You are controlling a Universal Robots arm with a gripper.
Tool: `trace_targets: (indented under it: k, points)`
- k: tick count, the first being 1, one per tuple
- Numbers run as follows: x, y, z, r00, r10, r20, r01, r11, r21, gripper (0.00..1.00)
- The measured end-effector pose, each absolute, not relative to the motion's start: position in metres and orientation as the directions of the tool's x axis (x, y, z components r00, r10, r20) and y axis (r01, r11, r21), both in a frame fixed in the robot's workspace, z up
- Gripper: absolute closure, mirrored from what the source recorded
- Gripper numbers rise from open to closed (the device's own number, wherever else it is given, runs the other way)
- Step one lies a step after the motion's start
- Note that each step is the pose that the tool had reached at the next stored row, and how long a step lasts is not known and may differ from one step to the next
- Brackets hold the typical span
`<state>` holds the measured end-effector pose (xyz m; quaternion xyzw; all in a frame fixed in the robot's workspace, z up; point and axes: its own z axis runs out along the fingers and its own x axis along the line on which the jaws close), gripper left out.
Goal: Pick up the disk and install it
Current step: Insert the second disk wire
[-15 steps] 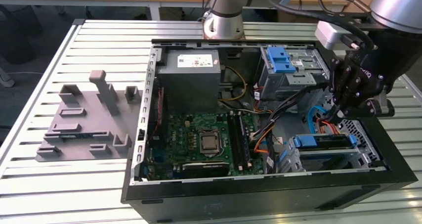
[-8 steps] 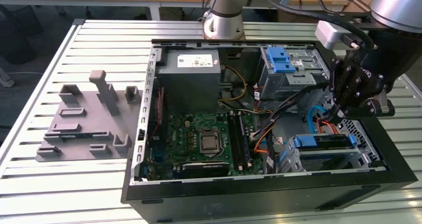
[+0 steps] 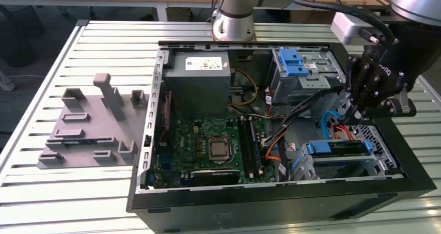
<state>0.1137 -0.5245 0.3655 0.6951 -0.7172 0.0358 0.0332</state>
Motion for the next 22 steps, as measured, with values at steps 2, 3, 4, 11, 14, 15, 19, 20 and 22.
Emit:
trace_targets:
  k: [2,3,4,11,14,15,19,20,22]
  points:
    - [0.1125,-0.5246,0.3658,-0.031,-0.995,0.097,-1.000,0.031,-0.005,0.89]
    - [0.1117,-0.5245,0.3660,-0.031,-0.995,0.097,-1.000,0.031,-0.005,0.89]
    - [0.1109,-0.5246,0.3661,-0.031,-0.995,0.097,-1.000,0.031,-0.005,0.89]
    - [0.1086,-0.5245,0.3709,-0.031,-0.995,0.097,-1.000,0.031,-0.005,0.89]
    - [0.1083,-0.5240,0.3713,-0.031,-0.995,0.097,-1.000,0.031,-0.005,0.89]
    - [0.1083,-0.5234,0.3714,-0.031,-0.995,0.097,-1.000,0.031,-0.005,0.89]
    - [0.1083,-0.5185,0.3714,-0.031,-0.995,0.097,-1.000,0.031,-0.005,0.89]
    - [0.1083,-0.5173,0.3714,-0.031,-0.995,0.100,-1.000,0.031,-0.005,0.89]
    - [0.1084,-0.5152,0.3714,-0.031,-0.994,0.102,-1.000,0.031,-0.005,0.89]
